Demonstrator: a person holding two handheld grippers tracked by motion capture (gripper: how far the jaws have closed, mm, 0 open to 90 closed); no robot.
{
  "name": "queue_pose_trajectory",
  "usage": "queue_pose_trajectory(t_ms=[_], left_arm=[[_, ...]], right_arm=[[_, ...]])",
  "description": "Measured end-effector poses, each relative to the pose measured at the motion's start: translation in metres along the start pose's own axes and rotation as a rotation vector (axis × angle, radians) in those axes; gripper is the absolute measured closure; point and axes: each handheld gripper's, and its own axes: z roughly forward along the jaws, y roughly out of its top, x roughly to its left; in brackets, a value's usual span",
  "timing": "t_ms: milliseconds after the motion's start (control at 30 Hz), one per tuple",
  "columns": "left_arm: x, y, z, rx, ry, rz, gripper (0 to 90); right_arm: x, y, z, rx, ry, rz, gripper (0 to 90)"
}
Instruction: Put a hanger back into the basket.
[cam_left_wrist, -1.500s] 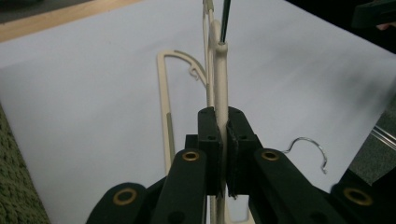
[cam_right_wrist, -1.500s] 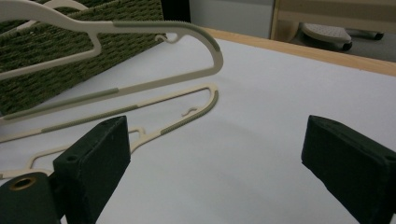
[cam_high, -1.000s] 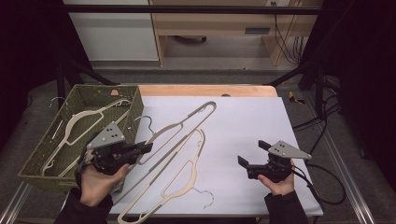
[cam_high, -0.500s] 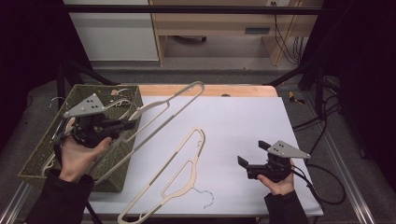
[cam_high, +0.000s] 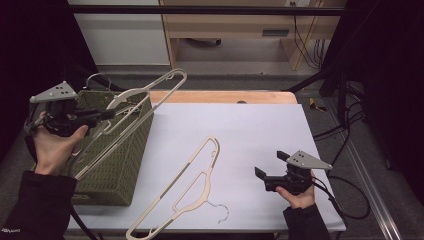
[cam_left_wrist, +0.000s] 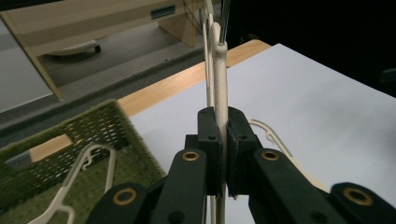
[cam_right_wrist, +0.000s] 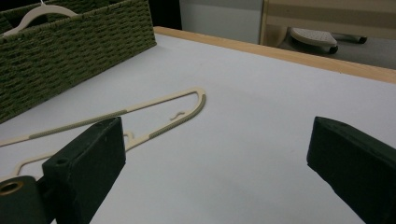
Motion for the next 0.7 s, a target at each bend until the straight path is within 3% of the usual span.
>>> queue_pose_trajectory(t_ms=[167,433,700], left_arm=[[0.02,-0.007,-0.004,0.001,0.02,0.009,86.0],[0.05,-0.024,-0.011,0.021,0.066,-0.01,86.0],[0.07,-0.042,-0.02,0.049,0.092,-0.024,86.0]], right_arm=[[-0.001,0.0,0.0,0.001,-0.003,-0.001,4.8],[0.0,-0.001,0.002,0.008,-0.002,0.0,4.8],[0.0,-0.002,0.003,0.011,-0.004,-0.003,4.8]])
